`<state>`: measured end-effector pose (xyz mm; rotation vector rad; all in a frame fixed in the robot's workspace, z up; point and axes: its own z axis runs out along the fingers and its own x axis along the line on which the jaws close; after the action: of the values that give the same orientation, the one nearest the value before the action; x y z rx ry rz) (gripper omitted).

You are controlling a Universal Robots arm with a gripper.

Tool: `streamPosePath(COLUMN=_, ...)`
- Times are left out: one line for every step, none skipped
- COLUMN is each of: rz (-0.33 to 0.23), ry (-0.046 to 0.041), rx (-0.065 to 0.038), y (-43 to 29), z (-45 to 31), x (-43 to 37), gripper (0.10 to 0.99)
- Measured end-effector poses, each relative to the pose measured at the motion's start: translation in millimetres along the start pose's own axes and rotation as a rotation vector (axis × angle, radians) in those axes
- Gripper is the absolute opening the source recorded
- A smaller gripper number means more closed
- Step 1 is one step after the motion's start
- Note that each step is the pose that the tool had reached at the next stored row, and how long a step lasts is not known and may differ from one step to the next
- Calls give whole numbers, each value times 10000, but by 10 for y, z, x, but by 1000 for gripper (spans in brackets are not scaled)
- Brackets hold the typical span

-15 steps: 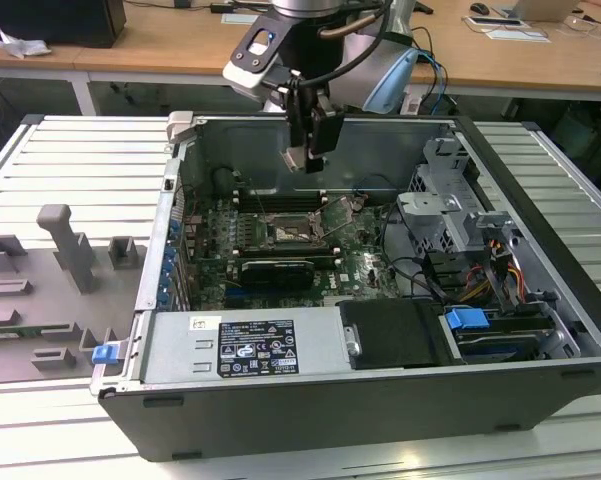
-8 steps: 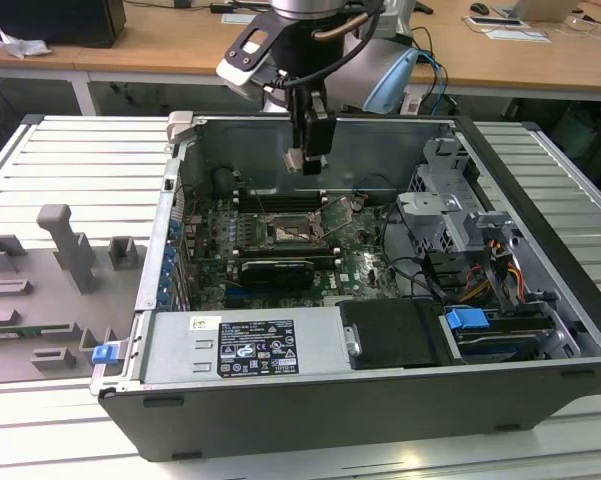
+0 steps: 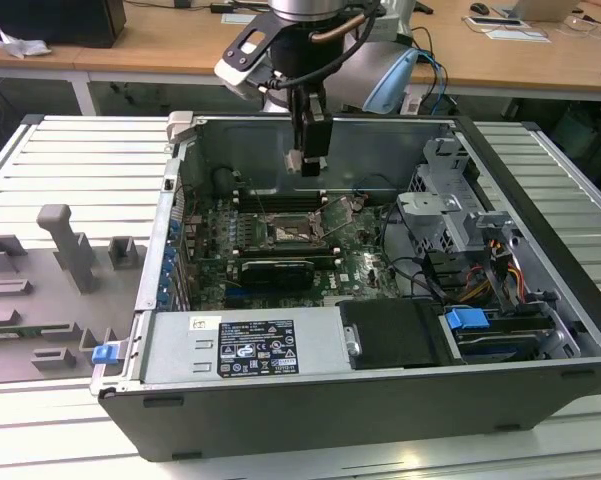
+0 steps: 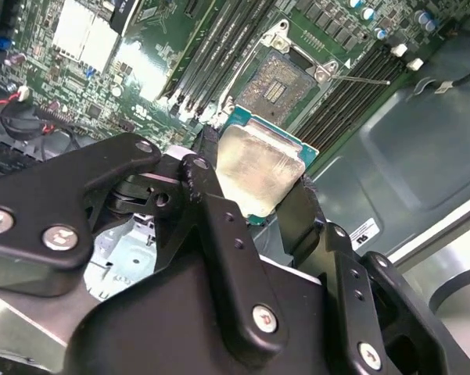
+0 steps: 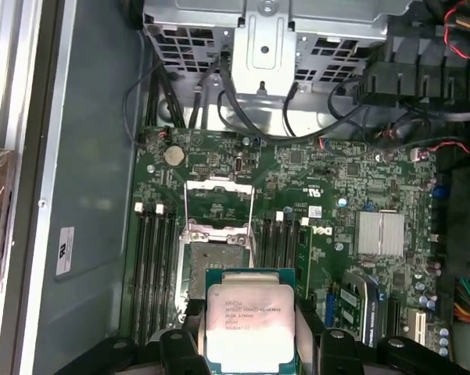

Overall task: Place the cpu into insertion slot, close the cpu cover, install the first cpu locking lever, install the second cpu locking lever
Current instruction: 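Place the cpu into insertion slot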

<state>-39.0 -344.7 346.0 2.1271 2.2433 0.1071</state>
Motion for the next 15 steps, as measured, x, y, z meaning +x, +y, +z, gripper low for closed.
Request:
streamPosePath(rz=128, ry=-11, rx=-2, y=-1, z=6, x=0, gripper=541)
streamPosePath(rz=158, ry=-13, rx=0, y=-1, z=11, x=0, gripper=541)
streamPosePath(rz=171, ry=-14, rx=3, y=-1, z=13, x=0, gripper=541)
streamPosePath(rz=182, ry=-15, rx=8, y=-2, z=16, x=0, gripper=541)
streamPosePath(rz=192, ry=-15, rx=11, y=-3, z=21, x=0, gripper=541)
streamPosePath(rz=196, ry=-15, rx=13, y=-3, z=25, x=0, gripper=541)
streamPosePath(rz=202, ry=-16, rx=18, y=-3, z=34, x=-1, gripper=541)
streamPosePath(rz=215, ry=-17, rx=37, y=-4, z=45, x=-1, gripper=541)
streamPosePath(rz=219, ry=-16, rx=48, y=-6, z=64, x=-1, gripper=541)
streamPosePath(rz=219, ry=-16, rx=53, y=-7, z=78, x=-1, gripper=541)
streamPosePath(rz=219, ry=-16, rx=54, y=-7, z=84, x=-1, gripper=541)
streamPosePath(rz=219, ry=-16, rx=54, y=-8, z=91, x=-1, gripper=541)
streamPosePath(rz=219, ry=-15, rx=54, y=-9, z=101, x=-1, gripper=541)
streamPosePath(rz=219, ry=-15, rx=53, y=-10, z=112, x=-2, gripper=541)
streamPosePath(rz=219, ry=-15, rx=54, y=-10, z=119, x=-2, gripper=541)
